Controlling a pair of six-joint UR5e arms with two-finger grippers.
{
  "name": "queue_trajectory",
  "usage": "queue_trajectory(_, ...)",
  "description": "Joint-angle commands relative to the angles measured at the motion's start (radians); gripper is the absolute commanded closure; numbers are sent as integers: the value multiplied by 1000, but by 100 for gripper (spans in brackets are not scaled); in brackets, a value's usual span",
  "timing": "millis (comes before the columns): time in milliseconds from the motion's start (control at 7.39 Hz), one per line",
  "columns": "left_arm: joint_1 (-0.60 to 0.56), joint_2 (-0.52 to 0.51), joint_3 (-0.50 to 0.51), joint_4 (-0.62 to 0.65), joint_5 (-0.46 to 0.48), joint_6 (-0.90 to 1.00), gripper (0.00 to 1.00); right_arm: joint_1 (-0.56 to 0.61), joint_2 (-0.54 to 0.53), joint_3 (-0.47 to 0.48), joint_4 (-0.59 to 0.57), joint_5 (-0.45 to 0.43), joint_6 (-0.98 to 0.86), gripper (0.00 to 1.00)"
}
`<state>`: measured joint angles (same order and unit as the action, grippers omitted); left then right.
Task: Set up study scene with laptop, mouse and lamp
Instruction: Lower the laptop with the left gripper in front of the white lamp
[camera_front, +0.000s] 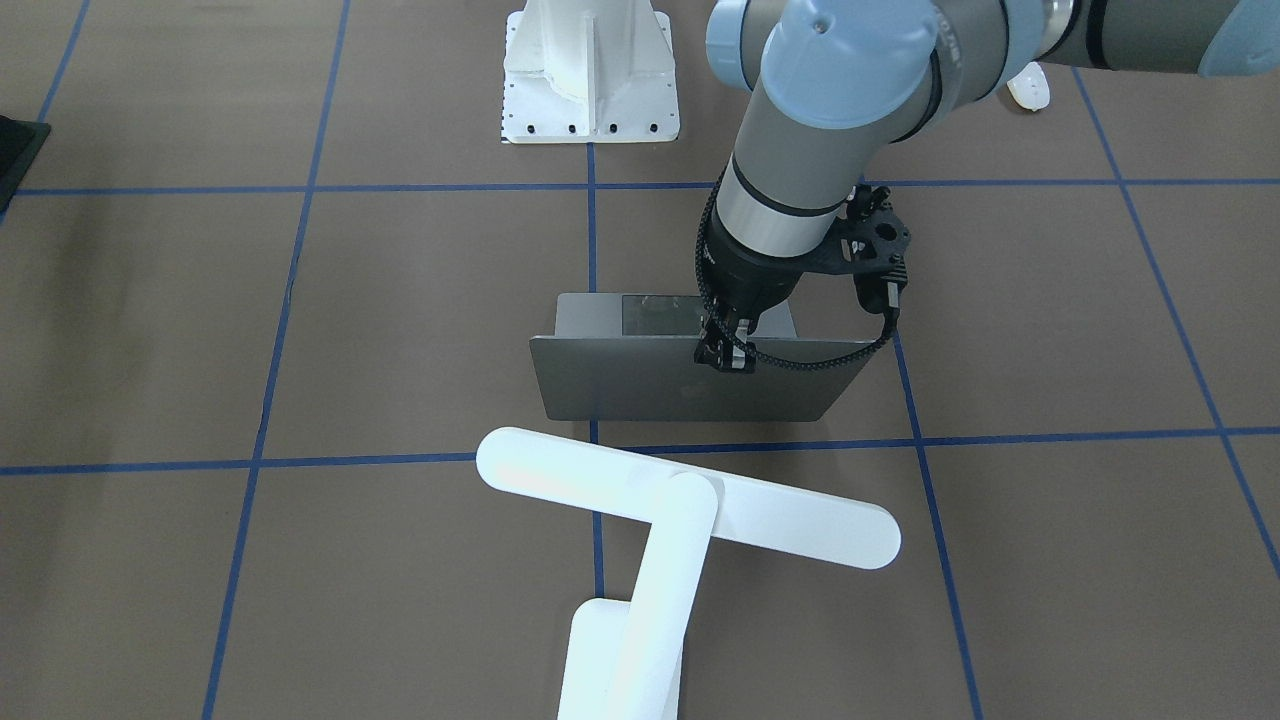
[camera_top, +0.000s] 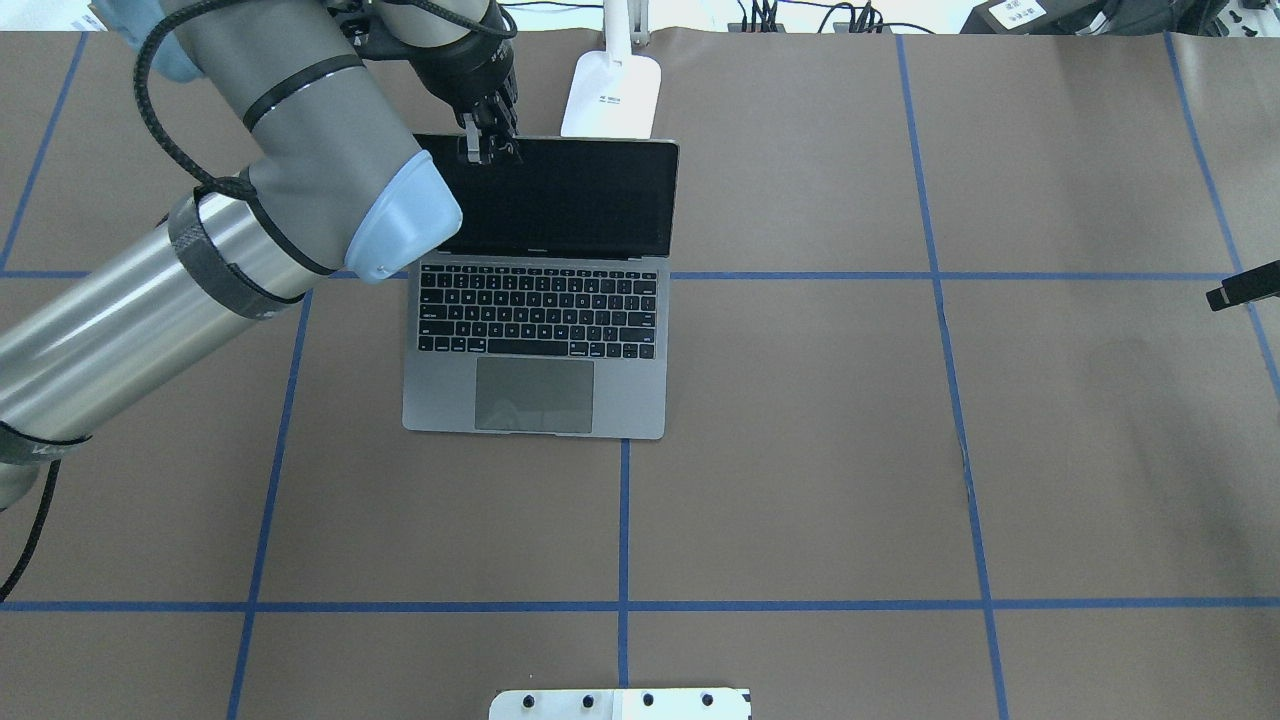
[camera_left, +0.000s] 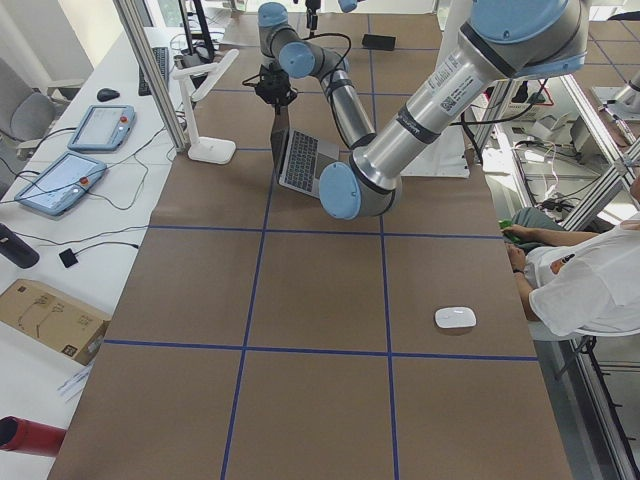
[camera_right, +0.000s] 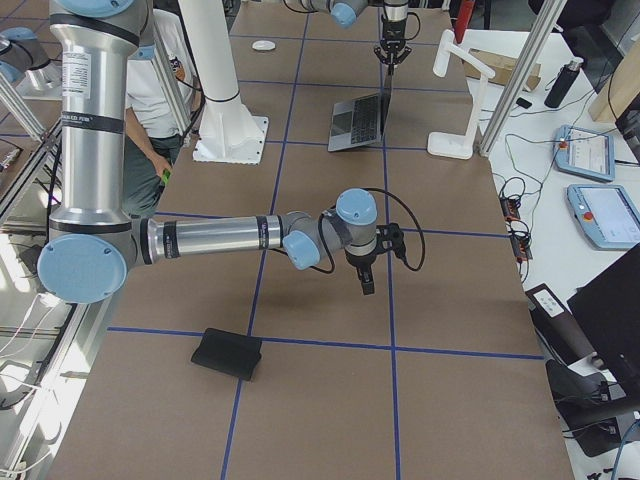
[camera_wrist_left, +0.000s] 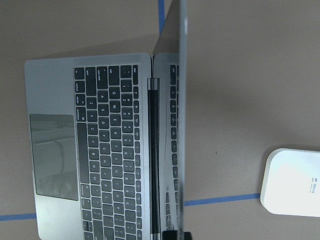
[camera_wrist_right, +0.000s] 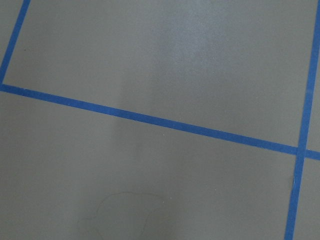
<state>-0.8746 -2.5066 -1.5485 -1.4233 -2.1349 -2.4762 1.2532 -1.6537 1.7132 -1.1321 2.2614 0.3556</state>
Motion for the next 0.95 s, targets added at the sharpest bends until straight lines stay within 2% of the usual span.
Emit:
queue_trajectory(0,-35,-11,45,-23,7,13,100,0,0,-9,0,0,0,1)
queue_trajectory(271,-50,-14,117,-107,7,11,100,0,0,-24,5,0,-1,1)
queue_trajectory(812,-49,-41,183,-124,16,-35,100,0,0,-125,136,1,0,1)
